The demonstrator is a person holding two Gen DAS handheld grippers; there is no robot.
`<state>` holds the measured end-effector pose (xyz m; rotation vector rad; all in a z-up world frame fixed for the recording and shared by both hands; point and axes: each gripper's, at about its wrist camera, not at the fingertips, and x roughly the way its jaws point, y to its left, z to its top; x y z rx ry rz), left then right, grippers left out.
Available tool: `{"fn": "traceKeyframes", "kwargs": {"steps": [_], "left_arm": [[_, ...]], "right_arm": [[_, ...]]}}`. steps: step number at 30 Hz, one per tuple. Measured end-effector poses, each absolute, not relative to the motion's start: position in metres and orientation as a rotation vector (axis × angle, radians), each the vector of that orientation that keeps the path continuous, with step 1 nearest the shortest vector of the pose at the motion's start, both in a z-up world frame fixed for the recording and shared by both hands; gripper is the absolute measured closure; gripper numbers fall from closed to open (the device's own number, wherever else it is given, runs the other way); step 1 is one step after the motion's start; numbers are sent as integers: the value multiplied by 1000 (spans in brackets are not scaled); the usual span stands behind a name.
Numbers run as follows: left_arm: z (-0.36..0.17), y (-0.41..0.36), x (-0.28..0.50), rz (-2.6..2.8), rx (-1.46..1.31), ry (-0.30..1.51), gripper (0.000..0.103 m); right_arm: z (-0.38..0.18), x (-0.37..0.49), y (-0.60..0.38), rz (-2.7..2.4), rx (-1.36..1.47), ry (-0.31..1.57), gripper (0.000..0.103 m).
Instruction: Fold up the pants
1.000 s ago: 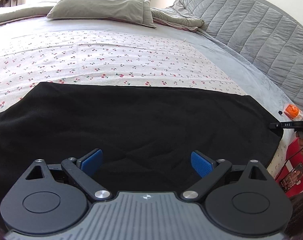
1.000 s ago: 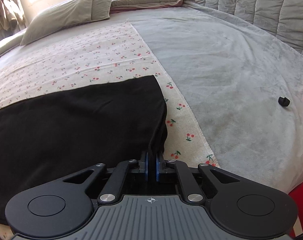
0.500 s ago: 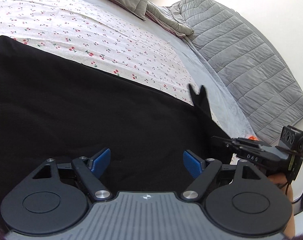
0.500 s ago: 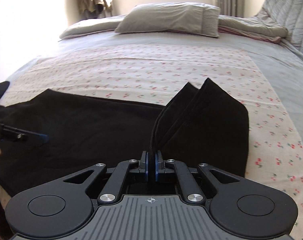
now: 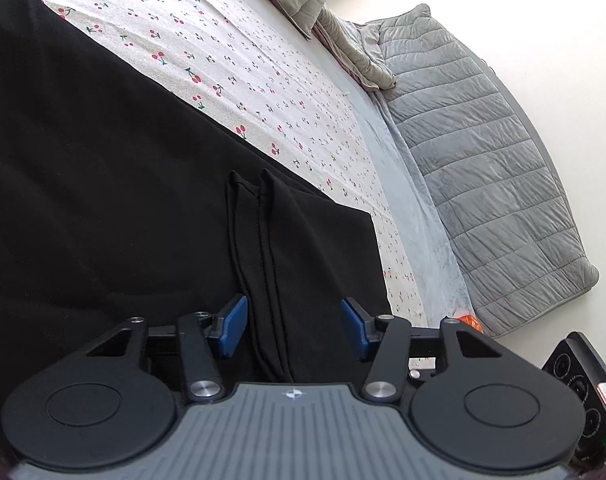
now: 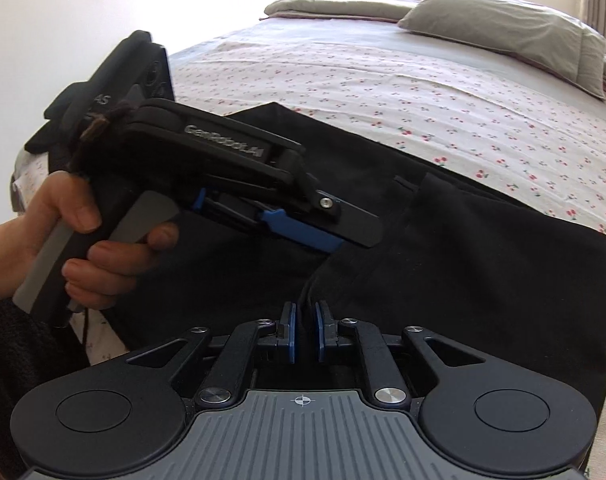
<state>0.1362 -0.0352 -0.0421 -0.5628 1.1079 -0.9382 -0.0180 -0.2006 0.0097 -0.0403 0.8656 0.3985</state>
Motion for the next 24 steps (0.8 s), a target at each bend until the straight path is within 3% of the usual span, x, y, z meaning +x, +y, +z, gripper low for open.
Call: {"fn": "traceKeyframes", "kwargs": {"steps": [4, 8, 14, 16, 18, 20, 21, 24], "left_arm": [[-45, -36, 138, -929, -562, 1113, 64], [-45, -36, 136, -939, -557, 1105, 65], [-46, -39, 134, -950, -548, 1096, 65], [-47, -41, 135, -949, -552, 1097, 65], [-47, -41, 135, -952, -555, 1096, 65], [-48, -40, 136, -956, -559, 1097, 65], [-49, -38, 137, -959, -564, 1099, 65], [-51, -38, 138, -964, -579, 1106, 65]], "right_arm": [[21, -25, -210, 434, 25, 835, 76], [25, -28, -230, 371, 97, 811, 76], [-3, -32, -212, 345, -12, 885, 75], [-11, -36, -197, 326, -134, 883, 64], [-14, -43, -185, 315, -239, 855, 64], [-13, -46, -181, 312, -262, 856, 75], [-12, -47, -180, 320, -251, 867, 93], [-10, -47, -176, 311, -254, 860, 99]]}}
